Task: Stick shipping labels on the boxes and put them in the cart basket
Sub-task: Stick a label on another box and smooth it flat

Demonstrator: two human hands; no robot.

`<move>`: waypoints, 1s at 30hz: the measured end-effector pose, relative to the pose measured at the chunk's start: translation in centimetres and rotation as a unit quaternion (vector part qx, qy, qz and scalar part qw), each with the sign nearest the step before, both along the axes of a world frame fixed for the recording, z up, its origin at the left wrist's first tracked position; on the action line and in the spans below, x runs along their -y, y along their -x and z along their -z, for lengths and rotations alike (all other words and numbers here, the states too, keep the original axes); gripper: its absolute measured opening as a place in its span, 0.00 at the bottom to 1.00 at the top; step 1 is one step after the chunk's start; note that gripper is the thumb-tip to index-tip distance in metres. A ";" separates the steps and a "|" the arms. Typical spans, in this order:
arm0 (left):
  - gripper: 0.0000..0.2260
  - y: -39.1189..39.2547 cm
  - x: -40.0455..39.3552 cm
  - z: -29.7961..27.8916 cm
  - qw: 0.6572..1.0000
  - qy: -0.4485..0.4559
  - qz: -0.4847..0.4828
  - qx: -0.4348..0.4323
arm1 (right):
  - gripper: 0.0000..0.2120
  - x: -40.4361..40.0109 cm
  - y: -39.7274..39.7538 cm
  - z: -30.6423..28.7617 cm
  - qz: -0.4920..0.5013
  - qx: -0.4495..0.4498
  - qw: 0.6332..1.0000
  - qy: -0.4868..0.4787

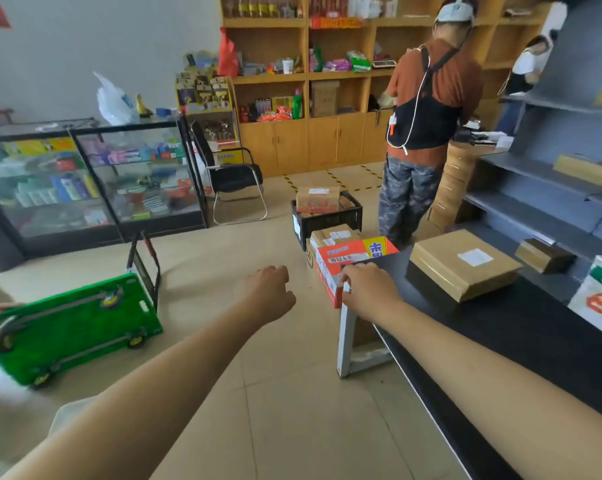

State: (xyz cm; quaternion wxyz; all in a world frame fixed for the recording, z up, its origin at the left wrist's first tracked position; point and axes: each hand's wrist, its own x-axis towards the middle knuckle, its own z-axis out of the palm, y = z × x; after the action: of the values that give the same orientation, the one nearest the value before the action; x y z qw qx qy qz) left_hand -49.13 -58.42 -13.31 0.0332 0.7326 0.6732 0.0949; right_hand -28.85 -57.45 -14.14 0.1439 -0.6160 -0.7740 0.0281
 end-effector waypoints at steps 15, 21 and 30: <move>0.14 -8.4 -26.0 1.0 0.988 0.008 0.152 -0.025 | 0.11 -19.0 -8.7 0.7 0.170 -0.030 0.984 0.054; 0.14 -16.6 -36.2 1.0 0.956 0.010 0.288 -0.057 | 0.07 -23.8 -14.6 0.8 0.291 -0.077 0.951 0.072; 0.16 -33.4 -40.0 3.4 0.883 0.034 0.465 -0.056 | 0.14 -23.0 -24.4 2.8 0.464 -0.032 0.882 0.082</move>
State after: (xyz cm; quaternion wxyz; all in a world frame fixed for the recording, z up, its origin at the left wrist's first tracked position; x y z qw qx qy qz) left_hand -15.76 -18.37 -16.72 0.0608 0.9641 0.2584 0.0041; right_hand -4.49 -34.47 -16.92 0.1140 -0.9128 -0.3899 0.0413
